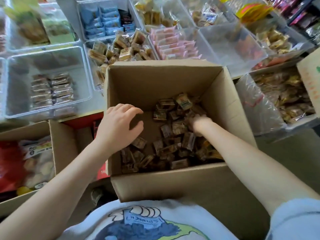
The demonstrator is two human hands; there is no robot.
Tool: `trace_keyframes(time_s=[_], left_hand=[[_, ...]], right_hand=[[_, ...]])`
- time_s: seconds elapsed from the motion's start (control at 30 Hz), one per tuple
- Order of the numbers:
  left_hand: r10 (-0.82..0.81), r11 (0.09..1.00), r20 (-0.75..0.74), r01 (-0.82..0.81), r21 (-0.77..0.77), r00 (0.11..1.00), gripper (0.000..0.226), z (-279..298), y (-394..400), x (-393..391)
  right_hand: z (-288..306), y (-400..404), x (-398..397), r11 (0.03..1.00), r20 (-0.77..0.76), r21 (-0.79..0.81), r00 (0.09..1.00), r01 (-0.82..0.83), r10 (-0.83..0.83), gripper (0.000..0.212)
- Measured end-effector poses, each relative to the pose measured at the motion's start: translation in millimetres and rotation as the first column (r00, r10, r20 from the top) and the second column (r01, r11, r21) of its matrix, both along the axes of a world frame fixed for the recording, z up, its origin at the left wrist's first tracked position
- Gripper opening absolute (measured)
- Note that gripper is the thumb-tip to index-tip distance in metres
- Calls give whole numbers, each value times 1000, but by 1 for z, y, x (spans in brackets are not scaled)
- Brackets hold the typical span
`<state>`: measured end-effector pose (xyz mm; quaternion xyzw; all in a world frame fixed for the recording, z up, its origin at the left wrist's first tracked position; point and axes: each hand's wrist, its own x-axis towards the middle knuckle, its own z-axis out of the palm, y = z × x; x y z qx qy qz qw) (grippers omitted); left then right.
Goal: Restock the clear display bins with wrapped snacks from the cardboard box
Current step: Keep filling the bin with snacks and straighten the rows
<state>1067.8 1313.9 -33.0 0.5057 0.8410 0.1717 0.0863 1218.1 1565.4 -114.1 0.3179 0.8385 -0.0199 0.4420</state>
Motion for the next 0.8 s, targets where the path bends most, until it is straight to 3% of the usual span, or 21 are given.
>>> trace_keyframes(time_s=[0.13, 0.23, 0.3, 0.4, 0.47, 0.53, 0.63, 0.7, 0.8], left_hand=[[11, 1000, -19, -11, -16, 1000, 40, 0, 3, 2], [11, 1000, -7, -11, -20, 1000, 47, 1, 2, 2], [16, 1000, 22, -16, -5, 1000, 47, 2, 2, 4], [69, 990, 185, -90, 106, 980, 47, 6, 1, 5], [100, 966, 356, -177, 191, 929, 43, 7, -3, 3], [113, 926, 545, -286, 244, 831, 41, 12, -5, -1], [88, 843, 766, -458, 283, 637, 46, 25, -5, -7], [65, 774, 855, -567, 282, 515, 45, 34, -7, -16], [50, 748, 878, -601, 283, 475, 43, 40, -18, -34]], right_hand=[[18, 3, -6, 1000, -282, -31, 959, -1, -7, 38], [45, -3, -14, 937, -520, -321, 801, 139, -297, 40], [59, -14, -18, 772, -549, -608, 604, 186, -578, 31], [75, -34, -24, 374, -308, -920, 376, 117, -874, 31], [83, -44, -30, 138, -126, -990, 337, 12, -933, 38], [89, -53, -36, 24, -51, -997, 362, -78, -931, 41], [95, -65, -49, -10, -52, -989, 408, -148, -911, 32], [98, -72, -59, 47, -119, -984, 439, -171, -891, 19], [107, -84, -78, 365, -426, -905, 512, -220, -746, 9]])
